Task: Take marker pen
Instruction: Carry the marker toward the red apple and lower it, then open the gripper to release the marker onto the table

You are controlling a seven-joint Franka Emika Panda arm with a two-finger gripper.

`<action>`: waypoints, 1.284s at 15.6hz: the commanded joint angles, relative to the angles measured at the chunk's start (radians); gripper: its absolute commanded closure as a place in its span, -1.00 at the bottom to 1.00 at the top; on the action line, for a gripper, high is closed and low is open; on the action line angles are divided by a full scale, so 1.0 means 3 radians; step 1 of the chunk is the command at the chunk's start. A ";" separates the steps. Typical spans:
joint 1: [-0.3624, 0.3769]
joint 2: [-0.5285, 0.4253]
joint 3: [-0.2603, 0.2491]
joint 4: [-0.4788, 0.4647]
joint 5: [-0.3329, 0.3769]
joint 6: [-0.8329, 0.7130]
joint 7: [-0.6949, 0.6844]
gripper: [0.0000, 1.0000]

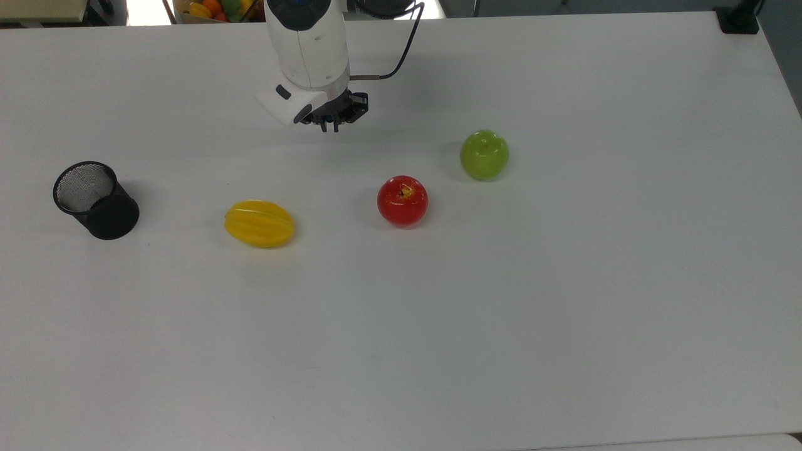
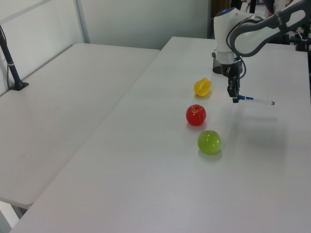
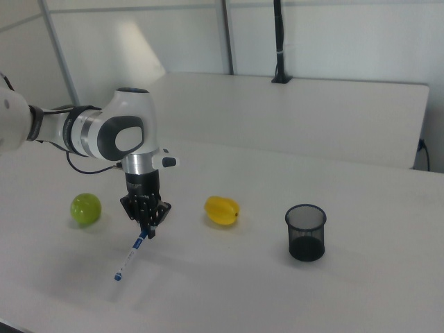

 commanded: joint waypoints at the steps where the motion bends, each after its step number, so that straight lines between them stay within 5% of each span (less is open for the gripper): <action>1: -0.0006 0.0022 0.0044 -0.0021 -0.0061 0.0111 0.0147 0.69; 13: -0.0032 0.0191 0.0095 0.0000 -0.0061 0.0362 0.0275 0.47; 16: -0.0042 0.0181 0.0095 0.0005 -0.0061 0.0362 0.0270 0.19; 20: -0.0113 0.0023 0.0105 0.0010 -0.0067 0.0352 0.0275 -0.46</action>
